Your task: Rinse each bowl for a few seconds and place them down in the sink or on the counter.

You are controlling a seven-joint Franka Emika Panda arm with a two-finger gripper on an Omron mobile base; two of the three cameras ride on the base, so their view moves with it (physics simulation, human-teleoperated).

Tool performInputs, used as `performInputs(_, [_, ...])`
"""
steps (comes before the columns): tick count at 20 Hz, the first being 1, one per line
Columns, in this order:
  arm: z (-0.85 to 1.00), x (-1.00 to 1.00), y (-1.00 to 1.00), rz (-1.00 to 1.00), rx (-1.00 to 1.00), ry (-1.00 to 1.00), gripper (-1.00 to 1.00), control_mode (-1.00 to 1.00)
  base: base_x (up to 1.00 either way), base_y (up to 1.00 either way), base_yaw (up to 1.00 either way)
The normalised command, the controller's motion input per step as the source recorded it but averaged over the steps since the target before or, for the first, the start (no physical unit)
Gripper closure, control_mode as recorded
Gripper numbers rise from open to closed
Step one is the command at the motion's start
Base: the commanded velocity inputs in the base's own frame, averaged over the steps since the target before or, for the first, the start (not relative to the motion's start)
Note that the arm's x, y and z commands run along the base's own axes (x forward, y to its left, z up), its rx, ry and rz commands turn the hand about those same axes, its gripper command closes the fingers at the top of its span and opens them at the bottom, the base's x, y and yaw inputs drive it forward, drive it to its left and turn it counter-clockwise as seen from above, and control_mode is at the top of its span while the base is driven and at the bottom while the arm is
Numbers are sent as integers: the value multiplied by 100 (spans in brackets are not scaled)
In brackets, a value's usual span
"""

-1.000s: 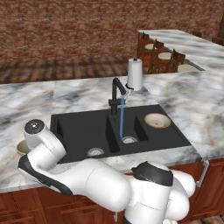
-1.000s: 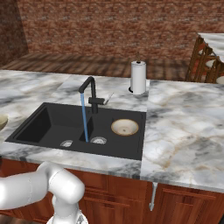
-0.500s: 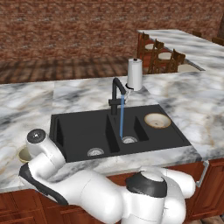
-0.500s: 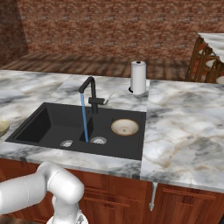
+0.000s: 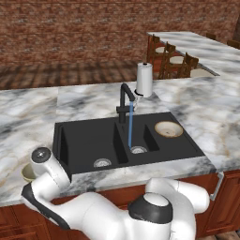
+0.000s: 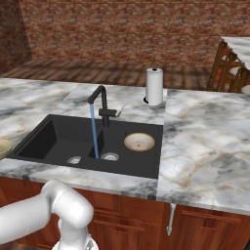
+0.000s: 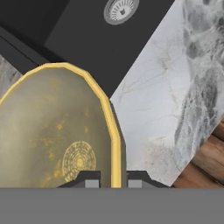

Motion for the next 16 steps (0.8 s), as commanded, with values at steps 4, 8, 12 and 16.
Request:
performInputs(4, [-37,0,3,1,2,0,100,-100,0,0,0])
performInputs(8, [-37,0,4,1,2,0,100,-100,0,0,0])
performInputs(12, [-38,3,6,1,3,1,100,-100,0,0,0])
performInputs(16, [-35,3,11,0,3,1,-100,-100,0,0,0])
